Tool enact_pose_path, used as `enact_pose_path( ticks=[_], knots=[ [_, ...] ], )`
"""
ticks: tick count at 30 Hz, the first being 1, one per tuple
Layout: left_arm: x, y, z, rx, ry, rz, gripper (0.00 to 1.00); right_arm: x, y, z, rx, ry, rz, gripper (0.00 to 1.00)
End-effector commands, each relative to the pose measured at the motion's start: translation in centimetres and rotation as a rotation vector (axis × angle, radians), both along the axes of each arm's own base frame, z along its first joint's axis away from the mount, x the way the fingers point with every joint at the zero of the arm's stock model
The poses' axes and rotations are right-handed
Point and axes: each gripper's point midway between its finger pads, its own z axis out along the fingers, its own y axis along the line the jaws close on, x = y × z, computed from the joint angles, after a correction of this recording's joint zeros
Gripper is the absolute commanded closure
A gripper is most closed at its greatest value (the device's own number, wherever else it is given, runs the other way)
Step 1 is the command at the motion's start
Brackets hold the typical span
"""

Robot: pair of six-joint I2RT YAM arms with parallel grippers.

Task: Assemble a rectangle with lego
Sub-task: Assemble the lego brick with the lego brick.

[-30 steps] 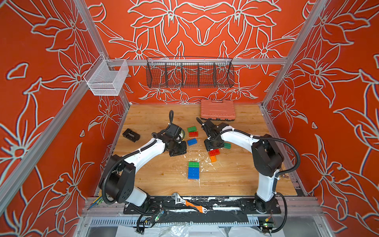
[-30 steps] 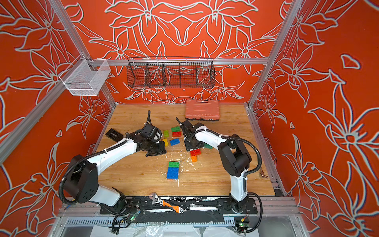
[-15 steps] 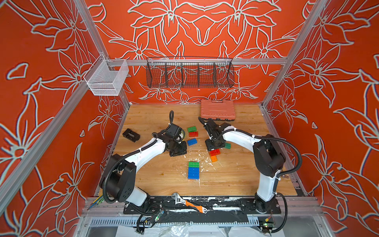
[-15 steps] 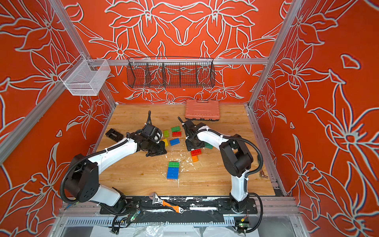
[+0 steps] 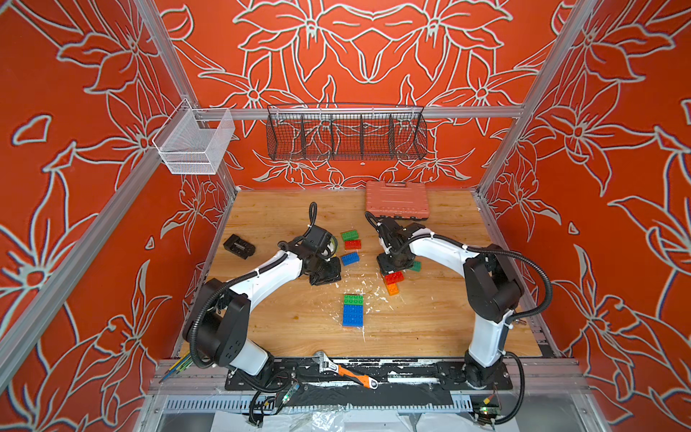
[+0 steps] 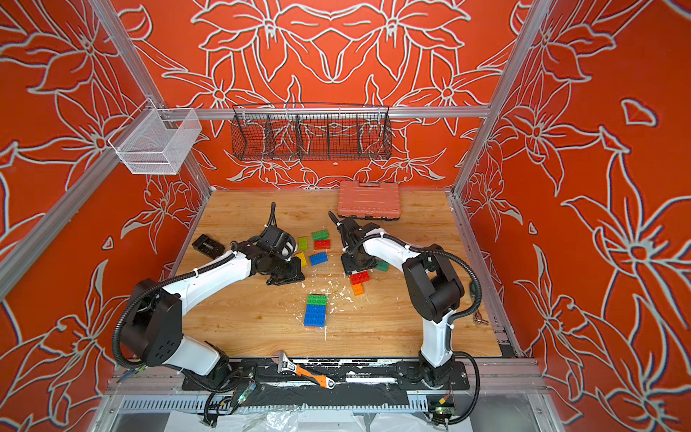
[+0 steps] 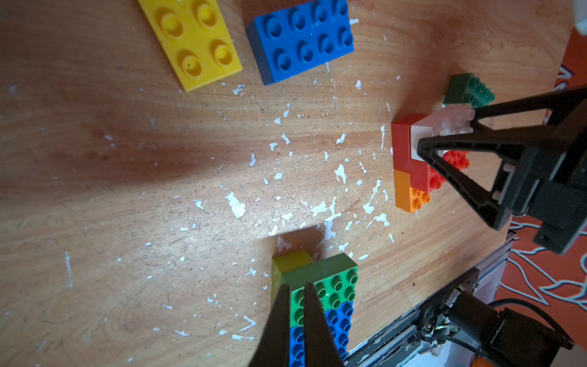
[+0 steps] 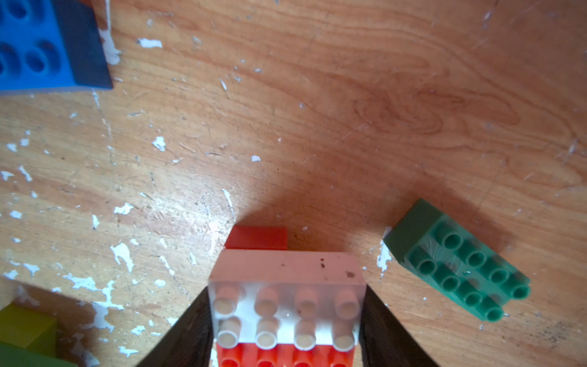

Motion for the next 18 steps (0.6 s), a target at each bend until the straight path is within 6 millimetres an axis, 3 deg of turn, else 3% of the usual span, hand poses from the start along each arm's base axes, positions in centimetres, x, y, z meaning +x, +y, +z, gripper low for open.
enact_pose_path(
  ticks=[1, 10, 18],
  knots=[
    [0.5, -0.3, 0.4, -0.018, -0.005, 0.006, 0.90, -3.0, -2.9, -2.7, -0.116, 0.126, 0.022, 0.70],
    [0.6, -0.3, 0.4, -0.019, -0.006, 0.009, 0.90, -3.5, -4.4, -3.5, -0.201, 0.136, 0.048, 0.71],
    [0.8, -0.5, 0.1, -0.016, 0.001, 0.003, 0.90, -3.8, -3.7, -4.2, -0.196, 0.159, 0.102, 0.76]
  ],
)
